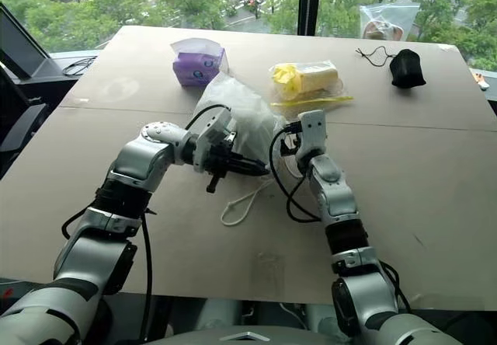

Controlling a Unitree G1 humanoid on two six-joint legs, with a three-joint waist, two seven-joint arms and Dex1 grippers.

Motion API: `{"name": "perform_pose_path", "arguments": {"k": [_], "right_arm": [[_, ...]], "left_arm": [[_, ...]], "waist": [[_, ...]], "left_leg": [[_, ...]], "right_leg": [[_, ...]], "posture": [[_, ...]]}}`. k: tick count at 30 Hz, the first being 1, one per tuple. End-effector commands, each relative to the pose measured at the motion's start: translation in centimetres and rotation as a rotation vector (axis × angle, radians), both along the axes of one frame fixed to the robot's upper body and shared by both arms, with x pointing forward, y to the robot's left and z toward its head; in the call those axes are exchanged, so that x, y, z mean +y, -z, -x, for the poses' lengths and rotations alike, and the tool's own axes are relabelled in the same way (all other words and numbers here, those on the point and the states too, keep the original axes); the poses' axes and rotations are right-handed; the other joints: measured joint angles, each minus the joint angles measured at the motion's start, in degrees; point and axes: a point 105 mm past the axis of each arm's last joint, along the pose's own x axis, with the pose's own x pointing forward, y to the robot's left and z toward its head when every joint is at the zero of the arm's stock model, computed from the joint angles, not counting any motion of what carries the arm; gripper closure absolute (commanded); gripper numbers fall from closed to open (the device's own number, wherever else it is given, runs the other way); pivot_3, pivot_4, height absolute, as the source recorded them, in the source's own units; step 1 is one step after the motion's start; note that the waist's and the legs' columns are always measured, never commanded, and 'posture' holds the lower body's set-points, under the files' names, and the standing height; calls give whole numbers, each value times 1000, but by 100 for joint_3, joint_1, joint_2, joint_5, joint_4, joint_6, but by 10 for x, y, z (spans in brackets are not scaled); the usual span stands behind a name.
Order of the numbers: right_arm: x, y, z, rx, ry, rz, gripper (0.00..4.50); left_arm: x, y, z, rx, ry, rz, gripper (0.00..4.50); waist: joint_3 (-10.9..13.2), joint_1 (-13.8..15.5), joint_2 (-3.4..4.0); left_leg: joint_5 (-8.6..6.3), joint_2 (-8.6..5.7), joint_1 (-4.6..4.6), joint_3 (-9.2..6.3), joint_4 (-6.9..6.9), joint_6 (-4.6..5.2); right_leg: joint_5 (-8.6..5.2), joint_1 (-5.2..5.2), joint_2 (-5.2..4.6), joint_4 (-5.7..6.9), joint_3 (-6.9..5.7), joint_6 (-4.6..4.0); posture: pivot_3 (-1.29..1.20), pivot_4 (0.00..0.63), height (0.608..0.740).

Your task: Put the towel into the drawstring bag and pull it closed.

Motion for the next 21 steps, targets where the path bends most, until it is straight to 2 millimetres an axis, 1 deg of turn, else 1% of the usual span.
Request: {"name": "perform_pose_path", "arguments": {"k": [1, 2, 4, 7, 9, 10, 11, 12, 14, 16, 17, 19, 21], "right_arm": [[-6, 5, 8, -53, -29, 174, 32], [-9, 7, 12, -52, -41, 196, 32], [-13, 3, 24, -43, -94, 123, 32], [-21, -13, 48, -67, -165, 44, 32], [-24, -28, 67, -94, -207, 1, 32], [-25, -33, 74, -102, -220, -13, 32], [-27, -37, 81, -102, -226, -20, 32], [-33, -40, 92, -98, -229, -6, 32], [-42, -43, 107, -84, -218, 29, 32], [-49, -43, 114, -63, -197, 63, 32], [-51, -39, 119, -40, -199, 101, 32], [-53, -31, 127, 5, -215, 167, 32], [-54, -16, 134, 77, -234, 217, 32]], "left_arm": [[-7, -15, 3, -67, 30, 42, 4480], [-7, -16, 0, -77, 17, 49, 4480], [-6, -21, -9, -91, -26, 74, 4480], [-4, -32, -21, -97, -71, 117, 4480], [-4, -42, -23, -80, -62, 164, 4480], [-5, -46, -23, -71, -52, 187, 4480], [-7, -56, -20, -69, -22, 252, 4480], [-10, -63, -12, -14, 29, 280, 4480], [-14, -71, 5, 74, 132, 291, 4480], [-16, -73, 11, 122, 167, 292, 4480], [-17, -74, 13, 147, 185, 296, 4480], [-18, -76, 16, 190, 208, 300, 4480], [-17, -78, 13, 207, 200, 293, 4480]], "waist": [[0, -6, 0], [0, -3, 0], [-1, 10, 0], [0, 1, 0], [0, -2, 0], [0, -13, 1], [0, -21, 0], [0, -21, 1], [-1, -5, -2], [-1, -4, -1], [-1, -2, -1], [-1, -2, -1], [0, -5, -2]], "left_leg": [[0, 0, 0, 0, 0, 0], [0, 0, 1, -2, 0, 0], [0, 1, 0, -6, -1, 0], [-1, 2, 0, -9, -2, 1], [-2, 2, 0, -10, -2, 2], [-2, 2, 0, -9, -2, 3], [-2, 2, 1, -6, -2, 3], [-2, 2, 4, -5, -2, 3], [-2, 2, -1, -12, -2, 3], [-2, 2, -2, -14, -2, 2], [-2, 2, 0, -12, -1, 2], [-2, -3, 5, -11, 1, 3], [-2, -3, 7, -11, 2, 3]], "right_leg": [[0, 0, 1, 0, 1, 0], [0, 0, 1, 0, 2, 0], [-1, 0, 3, 0, 2, 0], [-1, 0, 7, 0, 2, 0], [-1, 0, 8, 0, 1, 0], [-1, 0, 8, 1, 1, 1], [-1, 0, 8, 1, 0, 1], [-1, 0, 9, 1, 0, 1], [-1, 0, 7, -1, -2, 2], [-2, 1, 8, -3, -2, 2], [-2, 1, 8, -2, -2, 2], [-2, 2, 8, 2, -2, 2], [-2, 2, 9, 2, -4, 2]], "posture": [[0, 150, 740], [0, 150, 740], [0, 150, 740], [0, 150, 740], [0, 150, 740], [0, 150, 740], [0, 150, 740], [0, 150, 740], [0, 150, 740], [0, 150, 740], [0, 150, 740], [0, 150, 740], [0, 150, 740]]}}
